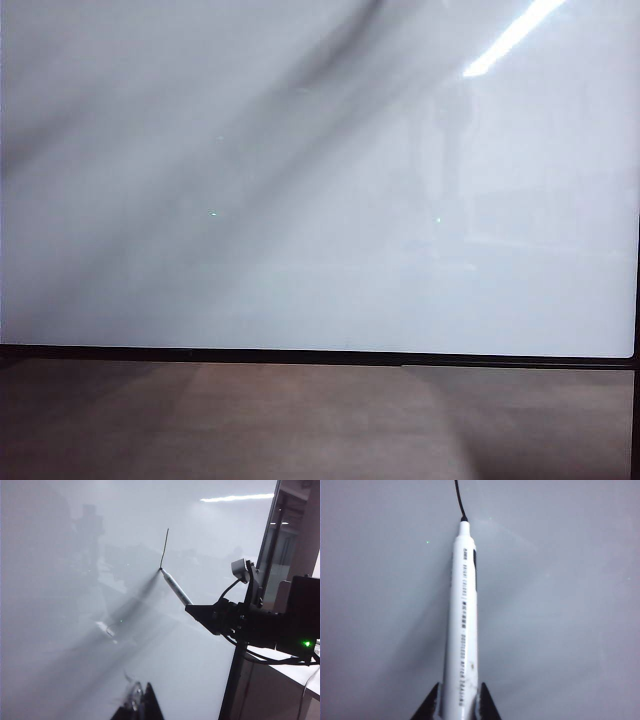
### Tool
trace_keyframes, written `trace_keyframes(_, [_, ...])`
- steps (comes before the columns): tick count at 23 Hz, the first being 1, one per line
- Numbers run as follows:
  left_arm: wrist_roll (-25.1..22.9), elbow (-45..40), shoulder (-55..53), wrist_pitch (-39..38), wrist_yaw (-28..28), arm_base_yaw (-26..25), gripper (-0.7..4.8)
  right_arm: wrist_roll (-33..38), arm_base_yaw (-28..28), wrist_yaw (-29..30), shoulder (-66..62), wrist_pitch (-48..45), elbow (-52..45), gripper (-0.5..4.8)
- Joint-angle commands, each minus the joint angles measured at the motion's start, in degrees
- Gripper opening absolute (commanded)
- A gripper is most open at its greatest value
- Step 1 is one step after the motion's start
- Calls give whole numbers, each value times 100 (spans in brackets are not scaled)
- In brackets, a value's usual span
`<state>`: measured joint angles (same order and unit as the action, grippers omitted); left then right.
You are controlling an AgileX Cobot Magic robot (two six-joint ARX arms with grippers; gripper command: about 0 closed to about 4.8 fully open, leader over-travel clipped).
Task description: Reach to the right to find the marker pen, pick it up, and write the number 17 on the whiteboard.
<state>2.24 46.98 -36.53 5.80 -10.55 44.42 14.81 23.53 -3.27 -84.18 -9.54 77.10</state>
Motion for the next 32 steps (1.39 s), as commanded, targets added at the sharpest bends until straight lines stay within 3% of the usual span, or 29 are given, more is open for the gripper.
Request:
trace_keyframes(1, [-9,13,4,74,26,9,-5,59,-11,-87,79,-28,-2,-2])
trace_keyframes(8, [-9,13,4,74,26,9,-5,-87,138,-111,509,-66,-7,-2])
trace_keyframes(16, [-9,11,4,74,26,9,-5,-160,116,-116,575,-791,44,-2])
trace_keyframes(32, [-9,7,4,72,26,9,-5,-433,-35,-345,221,-614,662,-2])
